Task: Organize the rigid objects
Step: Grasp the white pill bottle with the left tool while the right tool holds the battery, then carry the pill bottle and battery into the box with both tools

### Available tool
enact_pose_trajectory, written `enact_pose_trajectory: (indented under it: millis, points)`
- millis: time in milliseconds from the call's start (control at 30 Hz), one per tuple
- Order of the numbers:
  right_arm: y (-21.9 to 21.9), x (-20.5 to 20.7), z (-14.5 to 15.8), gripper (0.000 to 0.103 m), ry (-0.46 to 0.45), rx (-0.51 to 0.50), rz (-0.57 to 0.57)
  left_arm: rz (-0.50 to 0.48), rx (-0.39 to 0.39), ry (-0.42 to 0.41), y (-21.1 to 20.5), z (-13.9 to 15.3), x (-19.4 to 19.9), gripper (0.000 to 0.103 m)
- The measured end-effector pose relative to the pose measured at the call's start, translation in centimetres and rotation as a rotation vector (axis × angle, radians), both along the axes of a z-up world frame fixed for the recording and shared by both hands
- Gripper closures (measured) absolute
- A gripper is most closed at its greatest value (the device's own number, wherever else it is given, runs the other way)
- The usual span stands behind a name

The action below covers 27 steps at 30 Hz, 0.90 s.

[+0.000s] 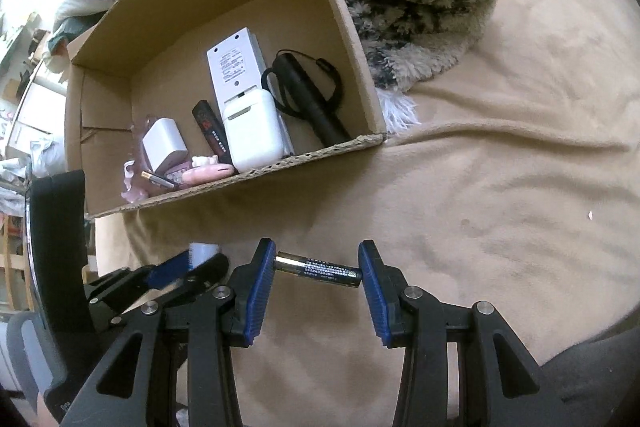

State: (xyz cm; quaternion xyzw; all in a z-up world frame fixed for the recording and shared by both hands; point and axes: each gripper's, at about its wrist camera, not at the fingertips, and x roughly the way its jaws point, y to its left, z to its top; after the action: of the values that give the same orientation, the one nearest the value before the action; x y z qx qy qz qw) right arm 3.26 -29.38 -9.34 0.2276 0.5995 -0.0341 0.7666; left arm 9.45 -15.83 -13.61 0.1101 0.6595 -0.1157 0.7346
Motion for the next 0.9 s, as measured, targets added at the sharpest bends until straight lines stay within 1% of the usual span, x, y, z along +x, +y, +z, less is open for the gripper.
enact_pose_trajectory:
  millis: [167, 433, 567, 700, 833, 900]
  points:
    - [0.1, 0.1, 0.0, 0.058, -0.006, 0.002, 0.007, 0.023, 0.042, -0.031, 1.5, 0.5, 0.1, 0.079]
    - [0.8, 0.0, 0.1, 0.058, -0.015, -0.007, 0.03, 0.117, 0.05, -0.051, 6.7, 1.2, 0.1, 0.079]
    - [1.1, -0.4, 0.8, 0.058, -0.046, 0.009, 0.044, 0.126, 0.071, -0.081, 8.7, 2.2, -0.8, 0.079]
    - [1.8, -0.8, 2.2, 0.058, -0.099, -0.028, 0.075, 0.158, 0.037, -0.118, 10.8, 4.2, -1.2, 0.079]
    - [2.3, -1.3, 4.6, 0.058, -0.203, -0.053, 0.097, 0.177, 0.002, -0.207, 12.5, 7.8, -1.6, 0.079]
    - [2.4, -1.4, 6.0, 0.058, -0.264, -0.069, 0.105, 0.179, 0.005, -0.273, 13.3, 9.9, -1.1, 0.079]
